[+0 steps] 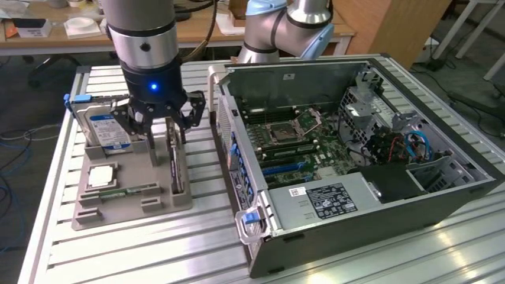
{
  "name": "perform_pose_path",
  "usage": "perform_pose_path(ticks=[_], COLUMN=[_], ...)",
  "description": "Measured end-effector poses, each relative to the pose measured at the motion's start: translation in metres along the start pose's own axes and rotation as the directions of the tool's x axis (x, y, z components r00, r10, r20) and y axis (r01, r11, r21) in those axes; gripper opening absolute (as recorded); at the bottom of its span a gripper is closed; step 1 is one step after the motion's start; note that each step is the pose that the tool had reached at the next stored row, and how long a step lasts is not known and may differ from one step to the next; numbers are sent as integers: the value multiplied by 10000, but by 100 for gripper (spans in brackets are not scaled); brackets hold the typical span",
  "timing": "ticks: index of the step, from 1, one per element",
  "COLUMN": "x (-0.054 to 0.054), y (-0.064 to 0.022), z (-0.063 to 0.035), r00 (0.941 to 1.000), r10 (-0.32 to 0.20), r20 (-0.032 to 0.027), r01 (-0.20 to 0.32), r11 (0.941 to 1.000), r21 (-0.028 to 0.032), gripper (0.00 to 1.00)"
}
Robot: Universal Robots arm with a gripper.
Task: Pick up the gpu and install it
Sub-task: 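Pick up the gpu and move the gpu toward the slot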
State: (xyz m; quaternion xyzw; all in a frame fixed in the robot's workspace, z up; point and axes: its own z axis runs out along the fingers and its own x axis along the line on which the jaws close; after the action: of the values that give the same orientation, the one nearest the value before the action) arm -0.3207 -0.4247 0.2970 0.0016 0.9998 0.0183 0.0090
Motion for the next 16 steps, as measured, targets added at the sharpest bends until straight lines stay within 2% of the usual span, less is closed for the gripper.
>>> perform_pose_path(ticks=[9,16], x=[3,1], y=[-29,-37], z=[164,286], r00=[10000,9996], r10=[4,269], r20=[0,10], r01=[-4,-269], r11=[10000,9996], r21=[0,4], gripper=[59,59])
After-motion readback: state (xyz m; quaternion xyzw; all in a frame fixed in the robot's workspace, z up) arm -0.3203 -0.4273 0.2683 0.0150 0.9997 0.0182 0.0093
